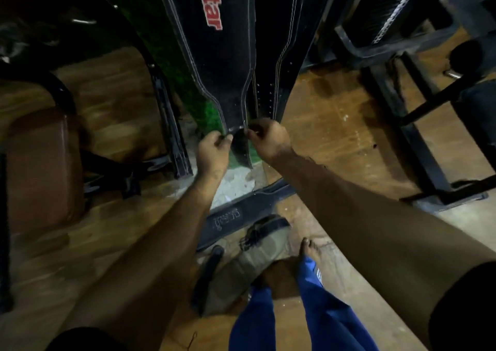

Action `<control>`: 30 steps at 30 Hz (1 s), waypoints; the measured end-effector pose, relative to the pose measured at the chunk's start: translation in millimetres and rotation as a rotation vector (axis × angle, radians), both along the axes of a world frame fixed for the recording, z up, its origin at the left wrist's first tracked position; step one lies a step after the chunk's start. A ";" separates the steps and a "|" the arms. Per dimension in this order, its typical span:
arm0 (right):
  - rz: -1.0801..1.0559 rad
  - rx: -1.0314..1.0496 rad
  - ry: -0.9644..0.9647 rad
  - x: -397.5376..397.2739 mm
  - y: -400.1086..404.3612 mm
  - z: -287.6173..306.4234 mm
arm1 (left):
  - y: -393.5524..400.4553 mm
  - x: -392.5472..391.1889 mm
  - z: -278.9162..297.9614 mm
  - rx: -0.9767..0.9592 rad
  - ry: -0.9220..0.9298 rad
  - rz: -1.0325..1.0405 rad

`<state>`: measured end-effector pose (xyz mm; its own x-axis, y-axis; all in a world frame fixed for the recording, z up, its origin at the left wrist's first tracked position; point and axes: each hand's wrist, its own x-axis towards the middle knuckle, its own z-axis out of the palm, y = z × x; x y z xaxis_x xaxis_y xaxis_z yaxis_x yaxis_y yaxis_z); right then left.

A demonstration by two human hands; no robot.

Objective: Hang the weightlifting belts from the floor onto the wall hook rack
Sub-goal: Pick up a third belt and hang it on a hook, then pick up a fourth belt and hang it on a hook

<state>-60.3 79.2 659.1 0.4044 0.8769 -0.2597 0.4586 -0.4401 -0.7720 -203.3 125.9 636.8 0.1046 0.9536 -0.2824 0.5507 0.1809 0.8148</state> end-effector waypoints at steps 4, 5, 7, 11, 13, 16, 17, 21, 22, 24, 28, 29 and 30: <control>-0.099 -0.140 0.160 -7.7 -26.5 -52.0 | -28.6 -10.4 -57.6 -0.237 0.028 0.052; -0.102 -0.180 0.196 -8.2 -33.3 -67.8 | -34.0 -11.8 -69.4 -0.258 0.038 0.028; -0.148 -0.252 0.256 -5.8 -49.7 -100.7 | -43.4 -13.4 -94.2 -0.291 0.042 -0.019; -0.253 -0.322 0.382 -3.6 -75.7 -135.1 | -56.5 -8.4 -133.7 -0.344 0.068 -0.098; -0.289 -0.351 0.470 -2.3 -84.8 -151.7 | -61.2 -2.8 -155.9 -0.365 0.076 -0.146; -0.319 -0.371 0.532 4.2 -95.0 -198.0 | -66.8 14.4 -194.9 -0.393 0.081 -0.219; -0.334 -0.370 0.553 7.4 -97.1 -216.0 | -68.2 22.1 -209.9 -0.406 0.080 -0.245; -0.464 -0.374 0.597 32.2 -96.0 -303.8 | -67.3 59.3 -291.5 -0.434 0.111 -0.353; -0.502 -0.370 0.615 40.5 -94.9 -328.9 | -65.3 70.7 -316.5 -0.433 0.118 -0.385; -0.555 -0.361 0.661 57.0 -91.1 -380.0 | -58.8 90.4 -367.3 -0.437 0.134 -0.436; -0.612 -0.355 0.713 82.6 -79.6 -482.7 | -40.8 116.7 -468.2 -0.437 0.155 -0.462; -0.640 -0.341 0.723 86.4 -77.0 -507.0 | -37.1 120.2 -494.6 -0.437 0.171 -0.471; -0.663 -0.331 0.716 88.7 -74.6 -531.1 | -34.6 122.2 -520.5 -0.437 0.190 -0.486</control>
